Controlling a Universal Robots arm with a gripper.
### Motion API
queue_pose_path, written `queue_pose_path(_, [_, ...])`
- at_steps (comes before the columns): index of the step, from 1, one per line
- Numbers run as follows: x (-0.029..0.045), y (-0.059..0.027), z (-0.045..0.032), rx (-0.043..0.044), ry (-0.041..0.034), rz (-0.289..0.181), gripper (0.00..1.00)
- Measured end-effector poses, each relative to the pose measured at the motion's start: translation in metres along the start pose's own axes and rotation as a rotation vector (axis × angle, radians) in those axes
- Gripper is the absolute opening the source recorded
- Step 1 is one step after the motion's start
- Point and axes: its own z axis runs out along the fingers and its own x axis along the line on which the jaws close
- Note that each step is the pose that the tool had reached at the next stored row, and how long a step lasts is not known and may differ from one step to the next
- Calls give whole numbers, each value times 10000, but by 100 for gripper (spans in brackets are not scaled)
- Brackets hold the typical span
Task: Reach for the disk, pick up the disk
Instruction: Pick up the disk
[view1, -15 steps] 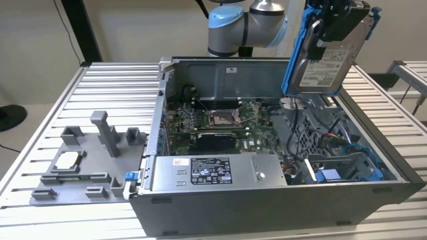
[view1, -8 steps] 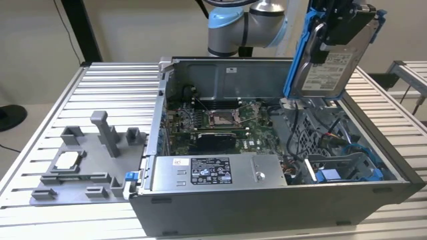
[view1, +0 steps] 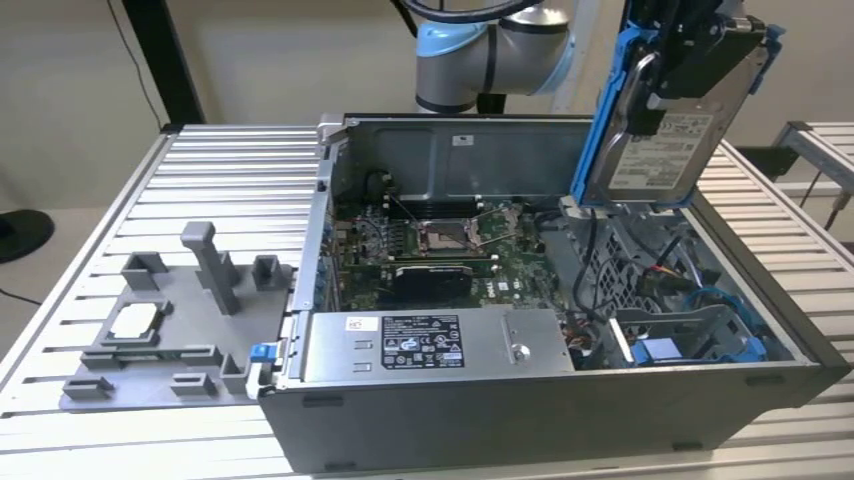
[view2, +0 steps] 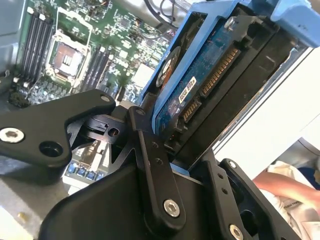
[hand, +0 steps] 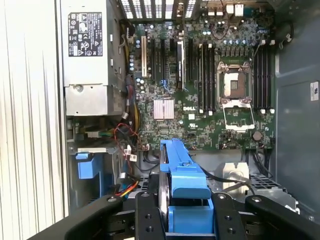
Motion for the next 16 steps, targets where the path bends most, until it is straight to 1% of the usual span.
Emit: queue_pose_path(16, [231, -12, 2, 0, -1, 0, 0])
